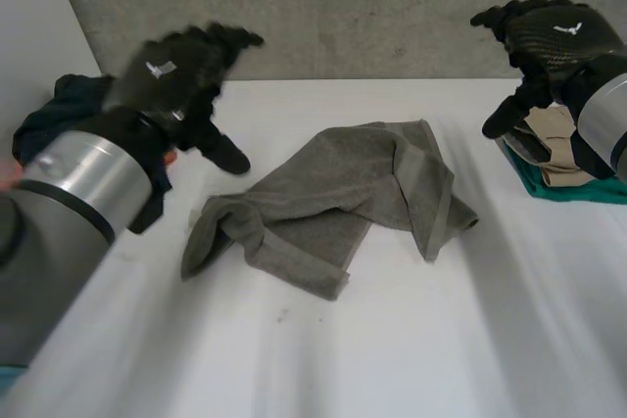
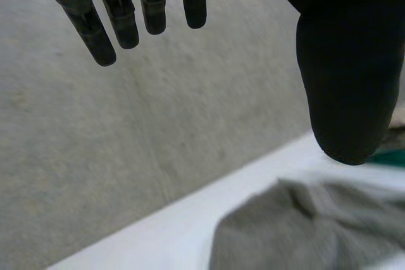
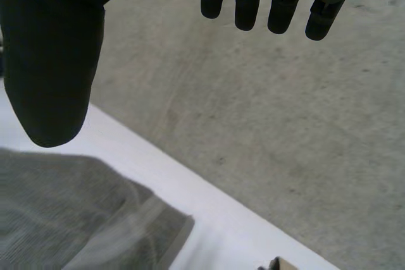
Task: Fold the laundry.
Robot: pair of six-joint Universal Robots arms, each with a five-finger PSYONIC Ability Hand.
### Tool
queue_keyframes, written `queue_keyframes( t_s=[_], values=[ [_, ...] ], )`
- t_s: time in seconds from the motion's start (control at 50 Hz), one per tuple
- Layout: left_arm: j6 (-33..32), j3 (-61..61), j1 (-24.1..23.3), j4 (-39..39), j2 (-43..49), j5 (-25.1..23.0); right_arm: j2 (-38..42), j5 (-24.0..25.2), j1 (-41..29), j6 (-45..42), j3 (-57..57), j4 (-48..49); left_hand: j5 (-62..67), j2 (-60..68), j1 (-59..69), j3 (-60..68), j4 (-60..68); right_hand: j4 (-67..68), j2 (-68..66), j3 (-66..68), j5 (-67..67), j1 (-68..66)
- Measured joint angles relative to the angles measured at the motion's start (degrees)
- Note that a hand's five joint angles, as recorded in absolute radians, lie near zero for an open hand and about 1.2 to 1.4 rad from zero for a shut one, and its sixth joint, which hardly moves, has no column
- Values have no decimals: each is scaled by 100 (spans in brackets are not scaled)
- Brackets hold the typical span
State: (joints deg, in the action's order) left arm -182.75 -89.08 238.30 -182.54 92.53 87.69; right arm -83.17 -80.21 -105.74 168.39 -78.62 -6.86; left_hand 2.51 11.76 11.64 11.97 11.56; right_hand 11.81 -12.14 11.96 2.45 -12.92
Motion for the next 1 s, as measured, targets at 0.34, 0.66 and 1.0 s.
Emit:
queue_keyframes(
  t_s=[0.34, 0.66, 1.0],
  values=[
    [-2897, 141, -1263, -458, 2281, -49, 232, 282, -14, -963, -1536, 225, 1449, 1510, 1551, 1501, 1533, 0, 0, 0, 0, 0],
    [-3048, 973, -1368, -699, 3583, -60, 862, 261, -3, -951, -2067, 868, 1990, 2052, 2092, 2019, 2094, 0, 0, 0, 0, 0],
    [-3064, 1476, -1349, -649, 4270, -31, 939, 276, 45, -986, -2033, 1002, 3150, 3258, 3325, 3227, 3277, 0, 0, 0, 0, 0]
  ],
)
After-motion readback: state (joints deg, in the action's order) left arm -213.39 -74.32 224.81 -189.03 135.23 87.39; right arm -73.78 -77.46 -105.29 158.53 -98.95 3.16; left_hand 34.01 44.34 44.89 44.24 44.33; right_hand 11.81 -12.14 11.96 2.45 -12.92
